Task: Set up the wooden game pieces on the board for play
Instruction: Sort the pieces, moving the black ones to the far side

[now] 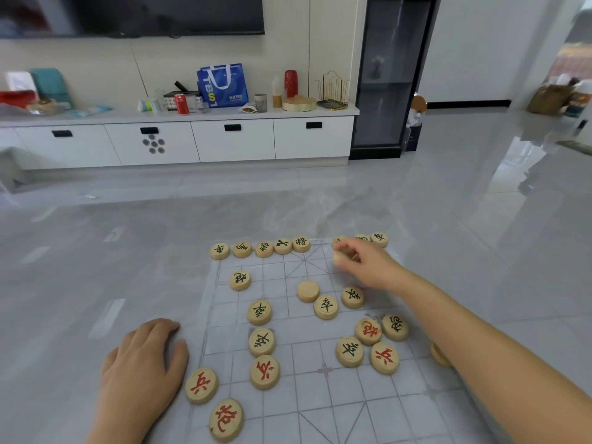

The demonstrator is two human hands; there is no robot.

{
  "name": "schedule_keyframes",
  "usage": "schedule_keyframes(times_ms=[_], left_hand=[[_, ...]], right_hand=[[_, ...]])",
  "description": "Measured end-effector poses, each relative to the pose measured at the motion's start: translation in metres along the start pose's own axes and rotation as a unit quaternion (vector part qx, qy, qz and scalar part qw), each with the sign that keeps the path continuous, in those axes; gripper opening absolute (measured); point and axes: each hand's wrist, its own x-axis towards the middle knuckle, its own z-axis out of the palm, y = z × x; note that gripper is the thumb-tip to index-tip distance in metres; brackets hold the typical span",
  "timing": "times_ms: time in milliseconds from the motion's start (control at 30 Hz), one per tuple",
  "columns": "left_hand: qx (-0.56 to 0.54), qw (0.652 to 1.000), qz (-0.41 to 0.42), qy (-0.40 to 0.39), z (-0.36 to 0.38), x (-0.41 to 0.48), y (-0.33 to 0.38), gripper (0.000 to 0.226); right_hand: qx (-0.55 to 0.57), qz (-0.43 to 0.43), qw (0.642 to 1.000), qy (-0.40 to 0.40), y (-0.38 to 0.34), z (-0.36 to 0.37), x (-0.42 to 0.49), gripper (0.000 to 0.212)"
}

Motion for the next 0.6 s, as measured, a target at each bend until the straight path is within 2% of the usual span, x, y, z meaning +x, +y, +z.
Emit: schedule_keyframes(times_ms=[67,133,200,400,600], left_hand=[[-0.002,1.0,0.001,0.001,0.0,0.0,-0.001,0.025],[-0.003,1.0,0.002,0.003,0.0,0.001,-0.001,0.025],[-0.003,1.0,0.002,0.004,0.0,0.001,-0.001,0.025],[-0.002,1.0,0.003,-0.002,-0.001,0.001,0.0,0.026],[-0.002,1.0,0.001,-0.006,-0.001,0.0,0.0,0.028]], right_hand=[[0.227,0.03,0.973,-0.002,-0.008,-0.004,-0.003,0.021],[0.416,0.068,0.906,-0.023,-0.013,-0.008,-0.007,0.024],[0.506,0.094,0.857,-0.028,-0.016,-0.011,-0.01,0.027],[0.547,0.104,0.83,-0.024,-0.023,-0.016,-0.013,0.028],[0.522,0.081,0.849,0.005,-0.02,-0.022,-0.014,0.024]])
